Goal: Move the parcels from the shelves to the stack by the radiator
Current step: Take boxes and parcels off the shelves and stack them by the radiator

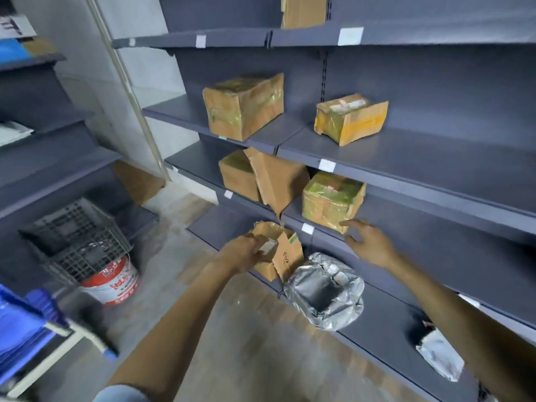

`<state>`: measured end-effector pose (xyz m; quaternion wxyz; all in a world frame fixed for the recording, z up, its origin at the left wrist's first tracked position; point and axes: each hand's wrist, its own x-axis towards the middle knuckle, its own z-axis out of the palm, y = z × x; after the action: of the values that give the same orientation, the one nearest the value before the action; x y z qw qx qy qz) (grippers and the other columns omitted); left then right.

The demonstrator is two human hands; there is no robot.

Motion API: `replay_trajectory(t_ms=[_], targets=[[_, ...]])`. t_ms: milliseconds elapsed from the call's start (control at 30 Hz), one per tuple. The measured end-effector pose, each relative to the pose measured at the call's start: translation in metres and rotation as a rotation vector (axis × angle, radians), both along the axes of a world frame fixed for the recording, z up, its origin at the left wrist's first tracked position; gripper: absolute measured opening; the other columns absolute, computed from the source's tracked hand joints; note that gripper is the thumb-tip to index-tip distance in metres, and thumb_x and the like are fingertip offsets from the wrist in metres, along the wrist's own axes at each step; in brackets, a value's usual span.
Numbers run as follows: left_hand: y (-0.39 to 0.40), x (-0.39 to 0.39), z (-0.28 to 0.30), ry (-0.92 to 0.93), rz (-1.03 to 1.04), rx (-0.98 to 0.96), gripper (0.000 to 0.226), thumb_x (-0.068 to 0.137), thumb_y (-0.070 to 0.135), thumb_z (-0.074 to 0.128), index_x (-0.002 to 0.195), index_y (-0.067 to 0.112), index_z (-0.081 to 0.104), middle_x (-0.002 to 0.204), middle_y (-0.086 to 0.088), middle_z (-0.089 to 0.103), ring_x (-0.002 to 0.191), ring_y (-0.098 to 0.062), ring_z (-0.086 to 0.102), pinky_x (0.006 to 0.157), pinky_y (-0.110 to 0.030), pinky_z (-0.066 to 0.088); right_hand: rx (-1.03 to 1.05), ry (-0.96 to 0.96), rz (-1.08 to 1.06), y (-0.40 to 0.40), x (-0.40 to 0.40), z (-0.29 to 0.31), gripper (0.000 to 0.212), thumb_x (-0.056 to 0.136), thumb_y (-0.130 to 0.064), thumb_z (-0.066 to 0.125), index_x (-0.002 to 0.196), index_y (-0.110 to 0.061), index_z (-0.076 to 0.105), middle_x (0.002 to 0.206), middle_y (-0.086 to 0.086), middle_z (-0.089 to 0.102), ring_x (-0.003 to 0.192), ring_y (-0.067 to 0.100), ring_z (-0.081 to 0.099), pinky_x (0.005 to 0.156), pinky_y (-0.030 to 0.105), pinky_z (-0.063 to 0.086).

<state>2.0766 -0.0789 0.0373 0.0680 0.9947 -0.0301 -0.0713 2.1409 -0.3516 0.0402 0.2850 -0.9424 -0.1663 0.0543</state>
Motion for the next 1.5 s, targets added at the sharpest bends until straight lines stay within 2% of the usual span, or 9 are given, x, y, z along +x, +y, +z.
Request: replay_trajectory(t_ms=[267, 600, 733, 900, 1067, 1167, 1233, 1300, 1500], targets=[[0.030, 0.140, -0.002, -0.133, -0.187, 0.016, 0.042, 0.093, 0.027, 0.039, 0.134, 0.020, 0.043, 0.133, -0.008, 0.046, 0.122, -0.028, 0.045, 0.094, -0.039, 0.046, 0.059, -0.188, -0.091, 0.036, 0.116, 0.048, 0.041, 0.090, -0.004, 0.055, 0.131, -0.004, 0.050, 0.132, 0.020, 0.048, 0.127, 0.033, 0.044, 0.101, 0.027, 0.029], [0.179, 0.328, 0.075, -0.584, 0.061, -0.083, 0.050, 0.095, 0.028, 0.045, 0.143, 0.021, 0.034, 0.144, -0.015, 0.030, 0.129, -0.036, 0.029, 0.107, -0.044, 0.028, 0.088, -0.275, 0.001, 0.190, 0.249, 0.070, 0.042, 0.090, -0.011, 0.054, 0.132, -0.002, 0.048, 0.136, 0.016, 0.045, 0.131, 0.029, 0.040, 0.106, 0.029, 0.029], [0.227, 0.361, 0.092, -0.697, 0.095, -0.111, 0.049, 0.097, 0.035, 0.040, 0.145, 0.031, 0.029, 0.147, -0.017, 0.025, 0.129, -0.038, 0.028, 0.106, -0.047, 0.028, 0.141, -0.207, 0.111, 0.268, 0.284, 0.089, 0.059, 0.095, -0.022, 0.047, 0.148, -0.015, 0.021, 0.147, 0.007, 0.030, 0.138, 0.023, 0.026, 0.104, 0.025, 0.025], [0.261, 0.389, 0.092, -0.563, 0.219, -0.435, 0.057, 0.096, 0.046, 0.038, 0.147, 0.038, 0.015, 0.156, -0.014, 0.010, 0.140, -0.038, 0.017, 0.112, -0.049, 0.021, 0.402, -0.090, 0.095, 0.329, 0.306, 0.096, 0.077, 0.094, -0.016, 0.049, 0.149, -0.027, -0.003, 0.157, 0.000, 0.013, 0.141, 0.022, 0.025, 0.105, 0.026, 0.029], [0.263, 0.406, 0.097, -0.570, 0.178, -0.857, 0.059, 0.097, 0.042, 0.038, 0.149, 0.029, 0.012, 0.148, -0.003, 0.038, 0.134, -0.023, 0.038, 0.106, -0.034, 0.031, 0.554, -0.142, 0.007, 0.355, 0.322, 0.097, 0.082, 0.093, -0.019, 0.052, 0.149, -0.030, -0.006, 0.156, 0.001, 0.016, 0.137, 0.021, 0.034, 0.112, 0.030, 0.030], [0.245, 0.400, 0.095, -0.657, 0.232, -0.950, 0.052, 0.098, 0.043, 0.033, 0.147, 0.030, 0.020, 0.107, -0.002, 0.062, 0.105, -0.022, 0.057, 0.092, -0.036, 0.042, 0.573, -0.279, -0.128, 0.352, 0.326, 0.094, 0.084, 0.086, -0.025, 0.064, 0.149, -0.026, 0.008, 0.144, 0.006, 0.029, 0.128, 0.014, 0.038, 0.101, 0.020, 0.032], [0.233, 0.399, 0.092, -0.653, 0.227, -1.097, 0.044, 0.100, 0.038, 0.030, 0.143, 0.028, 0.031, 0.096, 0.004, 0.062, 0.094, -0.018, 0.058, 0.087, -0.031, 0.042, 0.633, -0.344, -0.241, 0.339, 0.326, 0.096, 0.089, 0.078, -0.030, 0.072, 0.147, -0.024, 0.016, 0.139, 0.001, 0.031, 0.127, 0.005, 0.031, 0.101, 0.018, 0.028], [0.223, 0.404, 0.088, -0.592, 0.180, -1.181, 0.038, 0.101, 0.032, 0.031, 0.136, 0.025, 0.043, 0.116, 0.011, 0.057, 0.112, -0.011, 0.054, 0.093, -0.021, 0.037, 0.655, -0.391, -0.309, 0.322, 0.326, 0.096, 0.102, 0.067, -0.040, 0.078, 0.146, -0.024, 0.016, 0.136, -0.003, 0.027, 0.130, 0.004, 0.024, 0.106, 0.020, 0.025], [0.164, 0.404, 0.068, -0.683, 0.032, -1.287, 0.027, 0.095, 0.023, 0.050, 0.118, 0.035, 0.054, 0.115, 0.006, 0.050, 0.100, 0.003, 0.056, 0.087, -0.010, 0.043, 0.532, -0.459, -0.486, 0.290, 0.325, 0.091, 0.121, 0.042, -0.068, 0.073, 0.144, -0.027, 0.023, 0.153, 0.011, 0.007, 0.145, 0.030, -0.008, 0.119, 0.042, 0.008]])
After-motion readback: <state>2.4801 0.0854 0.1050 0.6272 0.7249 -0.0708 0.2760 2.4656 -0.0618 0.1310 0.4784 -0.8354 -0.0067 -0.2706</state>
